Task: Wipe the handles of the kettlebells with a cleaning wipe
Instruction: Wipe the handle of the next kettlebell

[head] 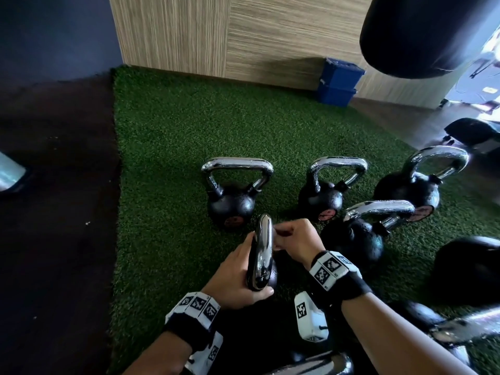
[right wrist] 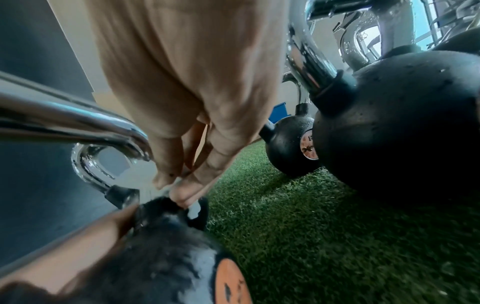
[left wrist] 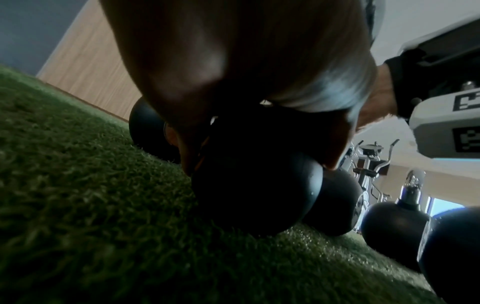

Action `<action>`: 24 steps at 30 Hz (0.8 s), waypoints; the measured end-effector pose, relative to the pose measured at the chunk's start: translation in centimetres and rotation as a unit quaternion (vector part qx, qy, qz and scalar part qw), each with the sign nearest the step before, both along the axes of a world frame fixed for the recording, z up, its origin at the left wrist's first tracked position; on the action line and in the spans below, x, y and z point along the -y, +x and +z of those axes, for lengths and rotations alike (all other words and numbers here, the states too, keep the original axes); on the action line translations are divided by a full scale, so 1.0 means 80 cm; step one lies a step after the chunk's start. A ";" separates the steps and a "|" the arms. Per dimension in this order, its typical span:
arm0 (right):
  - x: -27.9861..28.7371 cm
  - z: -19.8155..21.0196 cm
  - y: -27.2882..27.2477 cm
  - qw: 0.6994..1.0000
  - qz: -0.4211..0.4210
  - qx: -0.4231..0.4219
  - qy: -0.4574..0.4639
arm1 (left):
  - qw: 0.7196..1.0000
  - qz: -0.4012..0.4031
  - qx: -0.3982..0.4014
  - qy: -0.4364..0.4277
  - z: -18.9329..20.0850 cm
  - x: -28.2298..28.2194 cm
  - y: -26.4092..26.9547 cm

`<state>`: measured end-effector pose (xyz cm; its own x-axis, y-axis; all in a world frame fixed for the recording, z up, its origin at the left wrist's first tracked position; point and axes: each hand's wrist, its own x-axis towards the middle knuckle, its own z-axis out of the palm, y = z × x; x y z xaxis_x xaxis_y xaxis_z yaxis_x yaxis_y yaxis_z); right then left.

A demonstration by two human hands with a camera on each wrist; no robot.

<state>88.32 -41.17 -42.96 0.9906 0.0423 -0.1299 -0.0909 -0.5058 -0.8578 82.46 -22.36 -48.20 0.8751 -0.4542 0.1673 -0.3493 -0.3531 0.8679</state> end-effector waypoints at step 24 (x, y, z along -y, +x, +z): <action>-0.003 0.063 -0.002 0.973 0.061 0.209 -0.077 | 0.997 0.011 -0.047 0.066 -0.007 -0.005 0.020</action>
